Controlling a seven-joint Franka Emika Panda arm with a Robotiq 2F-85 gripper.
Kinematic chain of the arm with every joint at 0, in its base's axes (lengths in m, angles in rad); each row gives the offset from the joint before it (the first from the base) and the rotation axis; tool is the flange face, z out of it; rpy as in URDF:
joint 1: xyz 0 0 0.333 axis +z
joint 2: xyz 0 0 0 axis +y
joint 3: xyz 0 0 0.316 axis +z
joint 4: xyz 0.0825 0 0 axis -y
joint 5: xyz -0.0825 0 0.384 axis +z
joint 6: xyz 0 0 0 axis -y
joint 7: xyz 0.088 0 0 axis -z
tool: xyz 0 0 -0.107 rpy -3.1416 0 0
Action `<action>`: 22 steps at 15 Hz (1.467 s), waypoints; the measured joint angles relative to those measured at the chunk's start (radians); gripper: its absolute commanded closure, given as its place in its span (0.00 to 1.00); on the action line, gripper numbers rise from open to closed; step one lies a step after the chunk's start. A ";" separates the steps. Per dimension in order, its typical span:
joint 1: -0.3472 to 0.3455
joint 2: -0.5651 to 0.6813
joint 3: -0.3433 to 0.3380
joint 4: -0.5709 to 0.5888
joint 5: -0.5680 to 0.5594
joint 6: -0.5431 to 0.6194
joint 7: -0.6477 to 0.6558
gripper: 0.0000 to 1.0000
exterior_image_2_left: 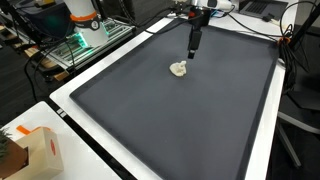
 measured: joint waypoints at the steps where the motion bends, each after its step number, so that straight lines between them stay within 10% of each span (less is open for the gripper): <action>1: -0.009 -0.009 0.005 -0.010 0.003 0.007 -0.019 0.00; 22: -0.177 -0.153 0.090 -0.064 0.423 -0.063 -0.394 0.00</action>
